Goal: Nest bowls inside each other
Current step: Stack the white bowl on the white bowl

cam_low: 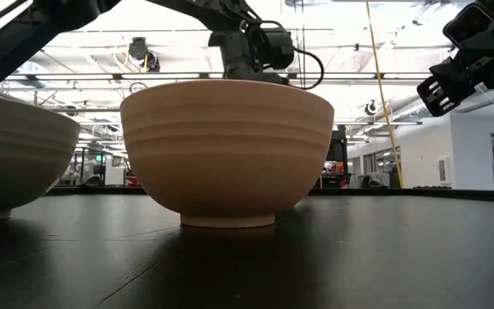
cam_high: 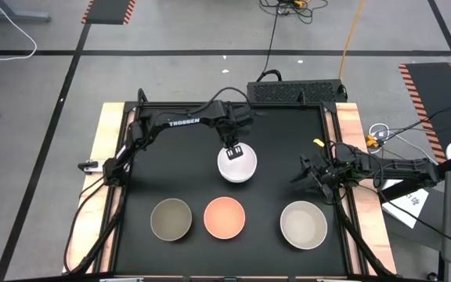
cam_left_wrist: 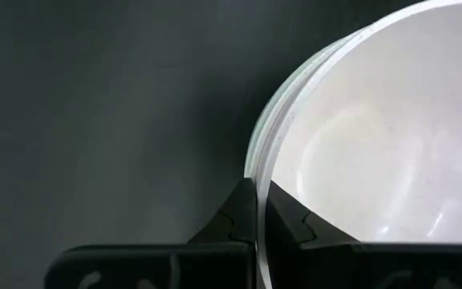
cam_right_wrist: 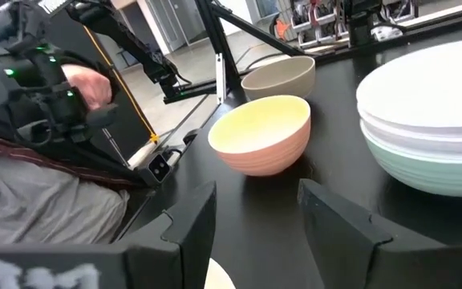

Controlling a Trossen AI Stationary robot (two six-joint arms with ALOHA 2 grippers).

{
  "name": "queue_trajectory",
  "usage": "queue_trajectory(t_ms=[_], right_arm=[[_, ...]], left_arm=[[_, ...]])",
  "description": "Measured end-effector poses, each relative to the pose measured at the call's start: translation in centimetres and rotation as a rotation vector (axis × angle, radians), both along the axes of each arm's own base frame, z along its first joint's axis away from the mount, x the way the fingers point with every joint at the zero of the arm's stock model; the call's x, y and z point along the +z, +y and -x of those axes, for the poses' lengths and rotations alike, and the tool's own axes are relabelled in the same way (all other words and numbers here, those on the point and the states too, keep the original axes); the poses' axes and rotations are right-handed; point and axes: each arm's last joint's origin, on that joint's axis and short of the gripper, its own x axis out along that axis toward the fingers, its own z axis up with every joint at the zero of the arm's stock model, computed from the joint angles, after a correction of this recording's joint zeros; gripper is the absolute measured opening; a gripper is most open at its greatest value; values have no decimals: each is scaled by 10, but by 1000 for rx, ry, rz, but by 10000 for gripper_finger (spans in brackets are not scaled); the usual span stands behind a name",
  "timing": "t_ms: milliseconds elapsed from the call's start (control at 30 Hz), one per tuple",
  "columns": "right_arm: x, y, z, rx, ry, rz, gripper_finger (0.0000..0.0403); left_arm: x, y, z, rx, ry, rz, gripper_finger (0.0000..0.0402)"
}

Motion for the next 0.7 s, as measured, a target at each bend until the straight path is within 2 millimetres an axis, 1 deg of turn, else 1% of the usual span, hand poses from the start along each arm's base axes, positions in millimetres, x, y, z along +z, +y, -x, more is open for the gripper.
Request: queue_trajectory(t_ms=[200,300,467,700], right_arm=[[-13,0,-1,-1,41,-11,169],[-17,0,-1,-2,53,-14,169],[-14,0,-2,-2,18,-13,169],[-8,0,-3,-1,-44,-21,169]], left_arm=[[0,-17,-6,-33,-11,-1,4],[0,-22,-7,-41,-13,-1,4],[1,-24,-11,-45,-51,6,4],[2,-25,-11,-44,-58,26,4]])
